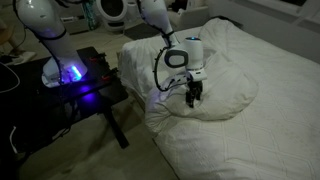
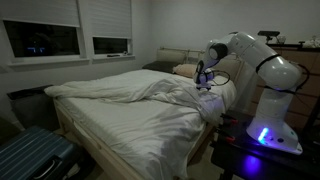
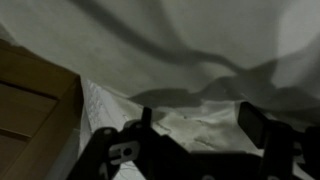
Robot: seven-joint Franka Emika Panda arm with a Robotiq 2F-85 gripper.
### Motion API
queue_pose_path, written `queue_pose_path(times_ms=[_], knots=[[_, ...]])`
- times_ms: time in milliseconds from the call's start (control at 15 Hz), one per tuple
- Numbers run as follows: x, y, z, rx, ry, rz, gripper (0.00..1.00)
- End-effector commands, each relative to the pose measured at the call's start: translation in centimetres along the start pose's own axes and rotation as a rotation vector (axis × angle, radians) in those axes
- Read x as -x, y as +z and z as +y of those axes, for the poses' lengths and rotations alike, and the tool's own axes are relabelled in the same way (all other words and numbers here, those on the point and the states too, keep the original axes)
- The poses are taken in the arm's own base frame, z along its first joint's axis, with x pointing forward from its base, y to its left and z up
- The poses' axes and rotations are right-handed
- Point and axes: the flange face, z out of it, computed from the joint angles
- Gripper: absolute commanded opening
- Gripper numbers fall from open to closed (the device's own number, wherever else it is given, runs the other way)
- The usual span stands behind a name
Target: Spread the corner of the bed well
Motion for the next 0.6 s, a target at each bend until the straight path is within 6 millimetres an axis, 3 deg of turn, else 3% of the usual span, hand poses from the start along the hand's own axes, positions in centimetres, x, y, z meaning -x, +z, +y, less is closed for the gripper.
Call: queue_pose_path(times_ms=[0,400,533], knots=[[-0.8,0.0,-0.8,-0.013,0.033,-0.013,0.58],[-1.5,-1.2,0.4,0.009,0.1,-0.014,0.12],[-1.5,-1.5,0.9,0.023,0.108,-0.038,0.0]])
